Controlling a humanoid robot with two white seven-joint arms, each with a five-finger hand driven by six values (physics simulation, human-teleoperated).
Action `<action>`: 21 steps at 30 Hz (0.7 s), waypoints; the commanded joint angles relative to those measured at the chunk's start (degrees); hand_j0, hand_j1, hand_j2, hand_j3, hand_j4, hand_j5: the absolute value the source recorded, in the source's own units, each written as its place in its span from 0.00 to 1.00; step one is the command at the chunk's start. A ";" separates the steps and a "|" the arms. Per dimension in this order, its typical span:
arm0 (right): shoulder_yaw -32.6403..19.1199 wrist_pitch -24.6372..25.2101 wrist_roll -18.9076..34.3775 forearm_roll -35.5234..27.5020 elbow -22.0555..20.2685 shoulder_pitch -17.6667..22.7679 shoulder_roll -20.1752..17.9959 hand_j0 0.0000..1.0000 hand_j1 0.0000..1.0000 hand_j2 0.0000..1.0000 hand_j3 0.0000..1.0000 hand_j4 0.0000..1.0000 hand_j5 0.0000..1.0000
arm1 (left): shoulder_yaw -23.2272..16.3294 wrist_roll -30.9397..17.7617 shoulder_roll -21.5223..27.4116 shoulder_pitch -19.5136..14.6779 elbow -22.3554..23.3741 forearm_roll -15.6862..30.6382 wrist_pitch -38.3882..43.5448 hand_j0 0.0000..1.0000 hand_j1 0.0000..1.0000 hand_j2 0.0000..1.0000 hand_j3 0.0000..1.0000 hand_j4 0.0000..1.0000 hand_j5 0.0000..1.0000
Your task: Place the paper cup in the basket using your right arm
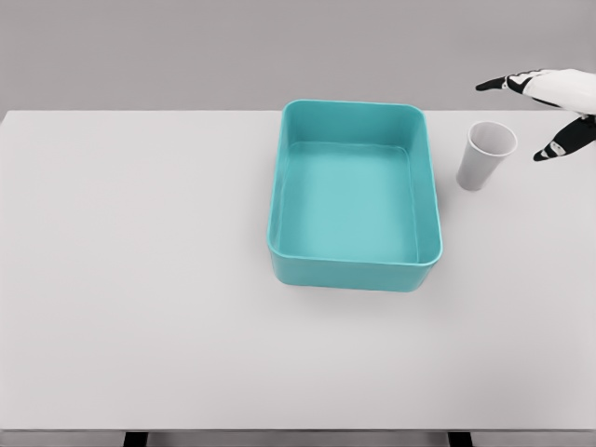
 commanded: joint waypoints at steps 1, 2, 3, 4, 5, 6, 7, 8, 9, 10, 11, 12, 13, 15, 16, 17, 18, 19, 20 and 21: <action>0.02 0.07 -0.03 -0.21 0.00 0.00 -0.01 1.00 1.00 1.00 1.00 1.00 1.00 | 0.00 0.00 0.00 0.00 0.00 -0.01 -0.01 1.00 1.00 1.00 1.00 1.00 1.00; 0.02 0.07 -0.03 -0.21 0.00 0.00 -0.01 1.00 1.00 1.00 1.00 1.00 1.00 | 0.00 0.00 0.00 0.00 0.00 -0.01 -0.01 1.00 1.00 1.00 1.00 1.00 1.00; -0.07 0.07 -0.03 -0.65 -0.18 0.00 -0.10 1.00 1.00 1.00 1.00 1.00 1.00 | 0.00 0.00 0.00 0.00 0.00 -0.01 -0.01 1.00 1.00 1.00 1.00 1.00 1.00; -0.07 0.07 -0.03 -0.74 -0.35 0.09 -0.18 1.00 1.00 1.00 1.00 1.00 1.00 | 0.00 0.00 0.00 0.00 0.00 -0.01 -0.01 1.00 1.00 1.00 1.00 1.00 1.00; -0.07 0.07 -0.03 -0.82 -0.35 0.09 -0.19 1.00 1.00 1.00 1.00 1.00 1.00 | 0.00 0.00 0.00 0.00 0.00 -0.01 -0.01 1.00 1.00 1.00 1.00 1.00 1.00; -0.42 0.24 -0.03 -1.00 -0.27 0.00 -0.19 1.00 1.00 1.00 1.00 1.00 1.00 | 0.00 0.00 0.00 0.00 0.00 -0.01 -0.01 1.00 1.00 1.00 1.00 1.00 1.00; -0.60 0.94 -0.03 -1.17 -0.09 0.00 -0.36 1.00 1.00 1.00 1.00 1.00 1.00 | 0.00 0.00 0.00 0.00 0.00 -0.01 -0.01 1.00 1.00 1.00 1.00 1.00 1.00; -0.60 1.21 -0.03 -3.19 0.35 0.00 -0.62 1.00 1.00 1.00 1.00 1.00 1.00 | 0.00 0.00 0.00 0.00 0.00 -0.01 -0.01 1.00 1.00 1.00 1.00 1.00 1.00; -0.68 0.95 -0.03 -8.37 2.01 0.00 -0.80 1.00 1.00 1.00 1.00 1.00 1.00 | 0.00 0.00 0.00 0.00 0.00 -0.01 -0.01 1.00 1.00 1.00 1.00 1.00 1.00; -0.68 0.42 -0.03 -12.33 4.47 0.00 -0.71 1.00 1.00 1.00 1.00 1.00 1.00 | 0.00 0.00 0.00 0.00 0.00 -0.01 -0.01 1.00 1.00 1.00 1.00 1.00 1.00; -0.68 0.16 -0.03 -16.27 7.98 -0.09 -0.62 1.00 1.00 1.00 1.00 1.00 1.00 | 0.00 0.00 0.00 0.00 0.00 -0.01 -0.01 1.00 1.00 1.00 1.00 1.00 1.00; -0.77 -0.63 -0.03 -18.92 10.10 -0.09 -0.45 1.00 1.00 1.00 1.00 1.00 1.00 | 0.00 0.00 0.00 0.00 0.00 -0.01 0.08 1.00 1.00 1.00 1.00 1.00 1.00; -0.77 -1.51 -0.03 -23.40 13.00 -0.09 -0.36 1.00 1.00 1.00 1.00 1.00 1.00 | 0.00 0.00 0.00 0.00 0.00 -0.01 0.08 1.00 1.00 1.00 1.00 1.00 1.00; -0.86 -3.35 -0.03 -31.84 20.12 0.00 0.25 1.00 1.00 1.00 1.00 1.00 1.00 | 0.00 0.00 0.00 0.00 0.00 -0.01 -0.01 1.00 1.00 1.00 1.00 1.00 1.00; -0.86 -4.23 -0.03 -33.42 21.79 0.09 0.69 1.00 1.00 1.00 1.00 1.00 1.00 | 0.00 0.00 0.00 0.00 0.00 -0.01 -0.01 1.00 1.00 1.00 1.00 1.00 1.00; -0.86 -5.29 -0.03 -35.45 25.92 0.00 3.59 1.00 1.00 1.00 1.00 1.00 1.00 | 0.00 0.00 0.00 0.00 0.00 -0.01 0.08 1.00 1.00 1.00 1.00 1.00 1.00; -0.86 -5.29 -0.03 -36.07 28.38 -0.09 5.87 1.00 1.00 1.00 1.00 1.00 1.00 | 0.00 0.00 0.00 0.00 0.00 -0.01 -0.01 1.00 1.00 1.00 1.00 1.00 1.00; -0.77 -5.38 -0.03 -36.16 29.35 0.00 7.19 1.00 1.00 1.00 1.00 1.00 1.00 | 0.00 0.00 0.00 0.00 0.00 -0.01 -0.01 1.00 1.00 1.00 1.00 1.00 1.00; -0.60 -5.38 -0.03 -36.16 29.79 0.26 7.90 1.00 1.00 1.00 1.00 1.00 1.00 | 0.00 0.00 0.00 0.00 0.00 -0.01 -0.01 1.00 1.00 1.00 1.00 1.00 1.00; -0.51 -5.29 -0.03 -36.16 29.97 0.44 8.95 1.00 1.00 1.00 1.00 1.00 1.00 | 0.00 0.00 0.00 0.00 0.00 -0.01 -0.01 1.00 1.00 1.00 1.00 1.00 1.00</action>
